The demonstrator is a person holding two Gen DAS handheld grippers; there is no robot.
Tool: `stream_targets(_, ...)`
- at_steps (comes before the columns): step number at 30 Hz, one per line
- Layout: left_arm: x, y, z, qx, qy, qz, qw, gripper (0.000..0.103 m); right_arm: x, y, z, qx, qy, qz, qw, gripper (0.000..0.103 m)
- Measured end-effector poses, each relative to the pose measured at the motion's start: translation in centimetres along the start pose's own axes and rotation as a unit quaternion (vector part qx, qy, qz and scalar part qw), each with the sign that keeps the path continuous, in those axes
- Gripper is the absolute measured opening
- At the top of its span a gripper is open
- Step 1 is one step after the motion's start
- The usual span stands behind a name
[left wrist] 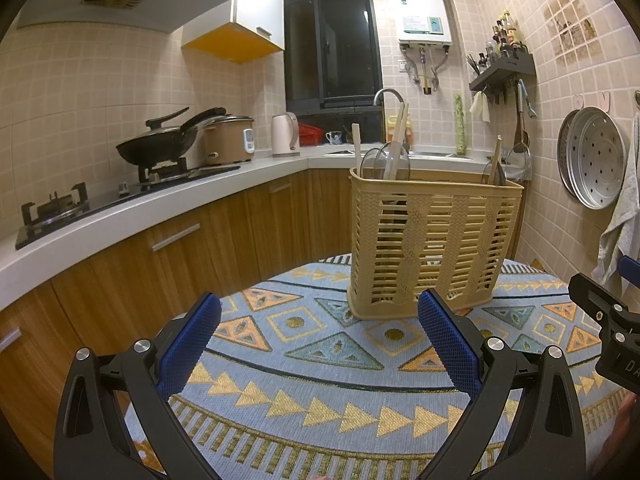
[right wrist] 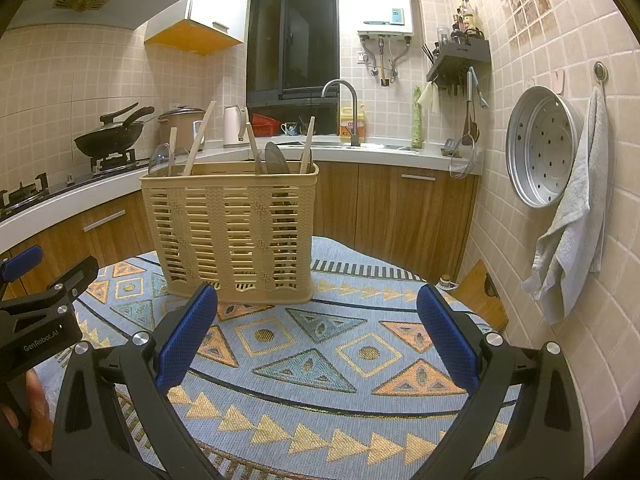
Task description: Organize utensils
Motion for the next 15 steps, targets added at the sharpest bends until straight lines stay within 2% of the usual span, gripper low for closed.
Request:
stream_targets(8, -0.10, 0.10, 0.02, -0.001, 0.004, 0.001, 1.0000, 0.095, 0.00, 0.01, 0.01, 0.000, 0.000, 0.000, 1.000, 0.095)
stream_targets(12, 0.11, 0.02, -0.18, 0.000, -0.006, 0.011, 0.9999, 0.096, -0.02, -0.01, 0.02, 0.000, 0.000, 0.000, 1.000, 0.095)
stream_targets(15, -0.11, -0.16, -0.06, -0.003, 0.001, 0.026, 0.9997, 0.096, -0.05, -0.01, 0.04, -0.001, 0.001, 0.000, 1.000, 0.095)
Point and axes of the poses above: each gripper's, at about its wrist camera, not at the fingertips, and x roughly against the way its jaws point, y to its left, z to its underside, the point moved 7 cm from there along -x, roughly the way its jaws point, and after that the axes turned 1 degree about x, right-handed, at the moved point
